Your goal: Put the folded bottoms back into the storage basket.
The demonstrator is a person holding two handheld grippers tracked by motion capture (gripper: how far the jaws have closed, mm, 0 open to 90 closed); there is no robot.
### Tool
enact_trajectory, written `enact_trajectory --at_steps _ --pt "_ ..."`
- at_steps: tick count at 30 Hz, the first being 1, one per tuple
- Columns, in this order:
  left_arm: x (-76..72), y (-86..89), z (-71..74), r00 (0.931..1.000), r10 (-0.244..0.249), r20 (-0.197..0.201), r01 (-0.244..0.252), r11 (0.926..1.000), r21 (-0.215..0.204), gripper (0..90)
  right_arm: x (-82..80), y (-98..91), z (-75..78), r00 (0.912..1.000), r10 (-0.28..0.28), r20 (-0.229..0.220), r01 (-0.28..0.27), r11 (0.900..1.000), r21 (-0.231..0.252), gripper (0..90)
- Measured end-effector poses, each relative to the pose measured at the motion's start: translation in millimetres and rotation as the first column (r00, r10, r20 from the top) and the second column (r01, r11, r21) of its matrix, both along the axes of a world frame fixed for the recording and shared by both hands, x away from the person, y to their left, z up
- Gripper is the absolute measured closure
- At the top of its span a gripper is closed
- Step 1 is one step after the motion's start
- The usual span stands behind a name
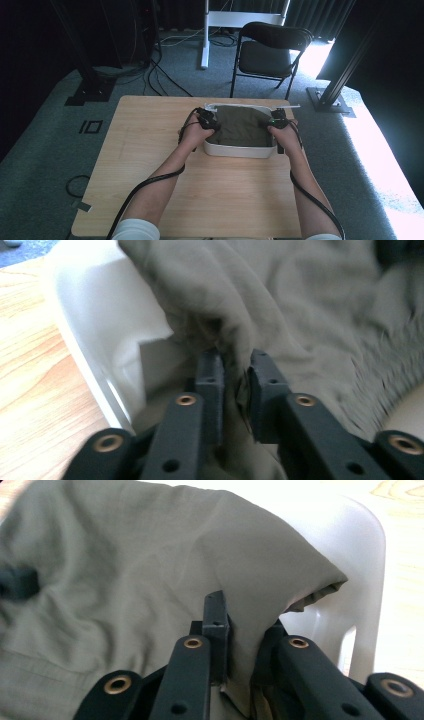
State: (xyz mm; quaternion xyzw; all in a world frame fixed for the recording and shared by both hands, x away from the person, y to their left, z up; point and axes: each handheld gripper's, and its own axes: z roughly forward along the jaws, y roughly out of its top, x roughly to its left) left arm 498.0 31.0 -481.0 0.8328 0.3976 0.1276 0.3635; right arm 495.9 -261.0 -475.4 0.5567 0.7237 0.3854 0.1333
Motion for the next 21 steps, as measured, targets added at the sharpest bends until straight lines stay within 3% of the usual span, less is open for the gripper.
enact_trajectory --at_steps 6,7,12,13,15,18,20,21 --pt "-0.7 -2.4 3.6 0.9999 0.007 0.009 -0.007 0.9986 -0.052 59.9 0.3 4.1 1.0 0.9991 -0.026 0.032 0.026 0.9997 0.002 63.3" --pt "-0.9 -2.2 4.0 0.9999 0.006 0.011 -0.005 0.9987 -0.052 60.5 -0.5 5.0 1.9 0.9988 -0.028 0.041 0.028 0.9996 -0.003 61.7" --pt "-2.1 1.8 3.4 0.9974 -0.010 0.071 0.015 0.9972 -0.073 48.7 -3.6 4.2 8.9 0.9943 -0.043 0.097 0.044 0.9989 -0.016 48.8" --pt "-1.8 3.1 3.0 0.9973 -0.010 0.072 0.017 0.9949 -0.100 47.4 -4.1 3.3 11.2 0.9924 -0.042 0.115 0.044 0.9989 -0.017 45.8" --pt "-0.9 6.6 3.0 0.9962 -0.010 0.087 0.022 0.9897 -0.141 34.7 -5.9 1.6 16.8 0.9888 -0.048 0.142 0.045 0.9987 0.022 42.5" --pt "-1.6 10.6 5.9 0.9940 0.028 0.105 -0.016 0.9928 -0.119 28.1 -9.4 0.8 24.6 0.9850 -0.031 0.170 0.024 0.9989 0.039 34.5" --pt "-2.7 13.4 7.7 0.9910 0.068 0.115 -0.052 0.9885 -0.142 27.9 -11.8 1.3 28.1 0.9819 -0.012 0.189 0.006 0.9995 0.030 31.4" --pt "-3.6 14.5 9.0 0.9886 0.092 0.119 -0.071 0.9830 -0.169 27.8 -12.9 1.7 28.8 0.9800 0.003 0.199 -0.006 0.9998 0.018 29.3"
